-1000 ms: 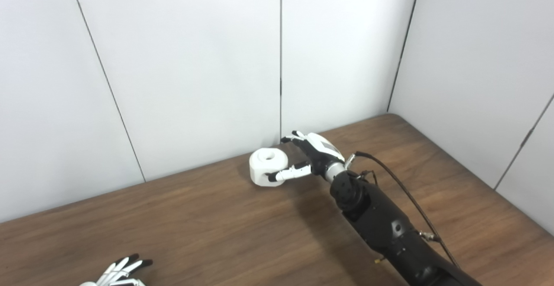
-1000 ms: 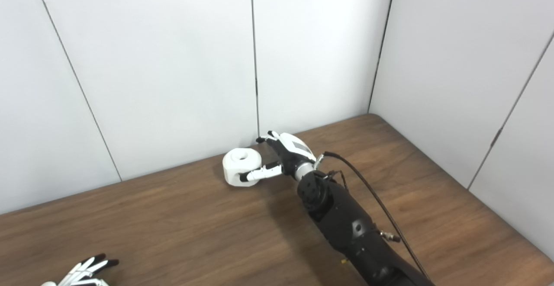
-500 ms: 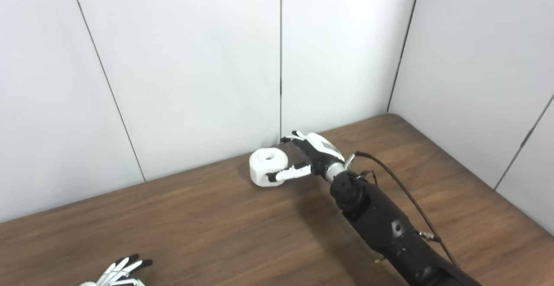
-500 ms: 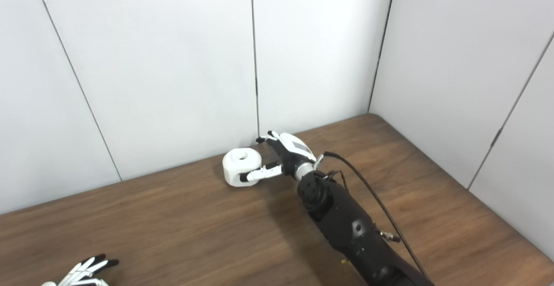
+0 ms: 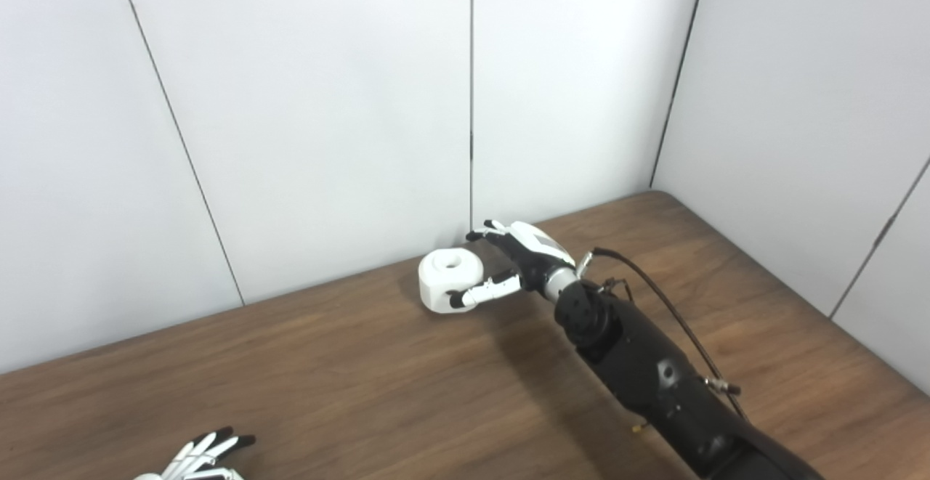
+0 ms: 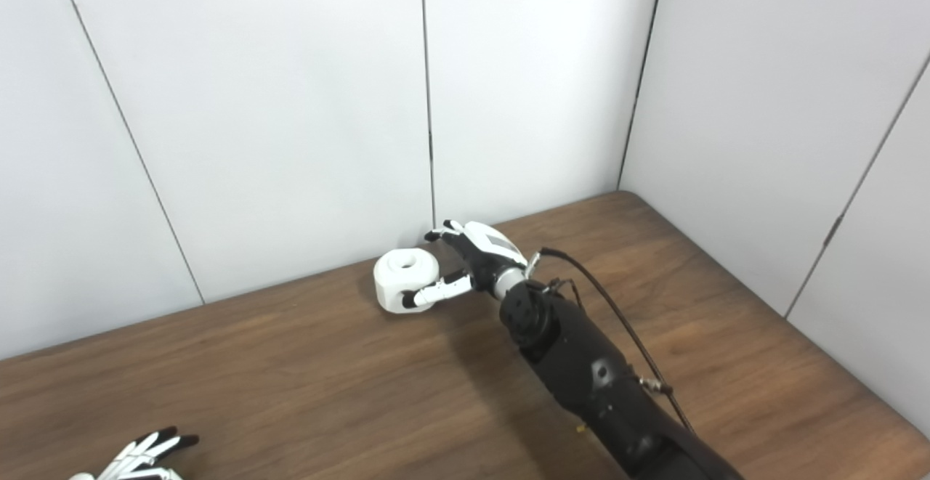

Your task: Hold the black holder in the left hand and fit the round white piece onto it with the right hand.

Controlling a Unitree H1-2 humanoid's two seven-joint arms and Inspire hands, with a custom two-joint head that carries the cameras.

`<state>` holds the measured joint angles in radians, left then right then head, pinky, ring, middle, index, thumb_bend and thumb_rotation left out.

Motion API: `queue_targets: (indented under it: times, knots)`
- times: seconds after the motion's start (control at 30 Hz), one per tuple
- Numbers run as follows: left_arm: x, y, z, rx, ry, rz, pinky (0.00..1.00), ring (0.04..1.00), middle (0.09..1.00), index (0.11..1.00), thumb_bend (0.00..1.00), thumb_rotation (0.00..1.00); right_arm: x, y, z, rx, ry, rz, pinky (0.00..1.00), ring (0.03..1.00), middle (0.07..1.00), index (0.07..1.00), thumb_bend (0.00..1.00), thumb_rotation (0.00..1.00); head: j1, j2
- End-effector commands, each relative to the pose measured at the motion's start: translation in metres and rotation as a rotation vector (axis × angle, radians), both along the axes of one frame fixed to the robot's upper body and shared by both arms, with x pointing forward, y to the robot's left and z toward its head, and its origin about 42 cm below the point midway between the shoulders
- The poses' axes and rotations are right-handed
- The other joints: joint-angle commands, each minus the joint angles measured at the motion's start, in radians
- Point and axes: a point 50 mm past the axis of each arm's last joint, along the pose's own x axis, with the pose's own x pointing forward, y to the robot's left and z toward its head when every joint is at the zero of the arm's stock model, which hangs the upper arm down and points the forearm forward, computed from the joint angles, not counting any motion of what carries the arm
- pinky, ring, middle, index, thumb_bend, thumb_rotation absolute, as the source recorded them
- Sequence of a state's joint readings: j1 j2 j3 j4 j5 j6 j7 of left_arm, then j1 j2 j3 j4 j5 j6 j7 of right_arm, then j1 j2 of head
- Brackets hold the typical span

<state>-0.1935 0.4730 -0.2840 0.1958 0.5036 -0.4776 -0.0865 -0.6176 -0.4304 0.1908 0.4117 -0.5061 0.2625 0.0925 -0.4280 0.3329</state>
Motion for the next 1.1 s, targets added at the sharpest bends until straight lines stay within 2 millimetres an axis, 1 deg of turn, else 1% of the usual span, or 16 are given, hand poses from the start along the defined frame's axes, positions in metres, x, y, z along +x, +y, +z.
queue_targets:
  times: [0.0, 0.3, 0.5, 0.73, 0.87, 1.0, 1.07]
  knots:
    - [-0.0028, 0.0071, -0.0066, 0.075, 0.03, 0.018, 1.0, 0.967, 0.892, 0.479, 0.52, 0.05, 0.0145, -0.0018, 0.0409, -0.034, -0.103, 0.042, 0.99, 1.0, 1.0, 0.864, 1.0, 0.5, 0.001, 0.0]
    - [-0.0055, 0.0069, -0.0061, 0.079, 0.035, 0.025, 1.0, 0.965, 0.892, 0.479, 0.52, 0.05, 0.0178, -0.0004, 0.0418, -0.038, -0.094, 0.058, 1.0, 1.0, 1.0, 0.838, 1.0, 0.47, 0.004, 0.003]
    - [-0.0064, 0.0065, -0.0057, 0.079, 0.037, 0.025, 1.0, 0.967, 0.894, 0.479, 0.52, 0.05, 0.0187, 0.0, 0.0419, -0.048, -0.093, 0.066, 1.0, 1.0, 1.0, 0.798, 1.0, 0.46, 0.008, 0.006]
    - [-0.0069, 0.0058, -0.005, 0.084, 0.037, 0.027, 1.0, 0.962, 0.893, 0.479, 0.52, 0.05, 0.0186, 0.0018, 0.0422, -0.068, -0.076, 0.084, 1.0, 1.0, 1.0, 0.79, 1.0, 0.48, 0.01, 0.009]
    - [-0.0076, 0.0058, -0.0053, 0.078, 0.032, 0.024, 1.0, 0.959, 0.891, 0.479, 0.52, 0.05, 0.0186, 0.0036, 0.0415, -0.079, -0.077, 0.091, 0.99, 1.0, 1.0, 0.776, 1.0, 0.47, 0.012, 0.011]
    - [-0.0082, 0.006, -0.0058, 0.083, 0.035, 0.026, 1.0, 0.961, 0.892, 0.479, 0.52, 0.05, 0.0181, 0.0055, 0.0394, -0.084, -0.089, 0.098, 0.98, 1.0, 1.0, 0.739, 0.95, 0.45, 0.014, 0.012]
    - [-0.0088, 0.0057, -0.0056, 0.08, 0.035, 0.029, 1.0, 0.963, 0.893, 0.479, 0.52, 0.05, 0.0171, 0.0063, 0.0368, -0.085, -0.112, 0.101, 0.97, 1.0, 0.991, 0.692, 0.88, 0.43, 0.016, 0.013]
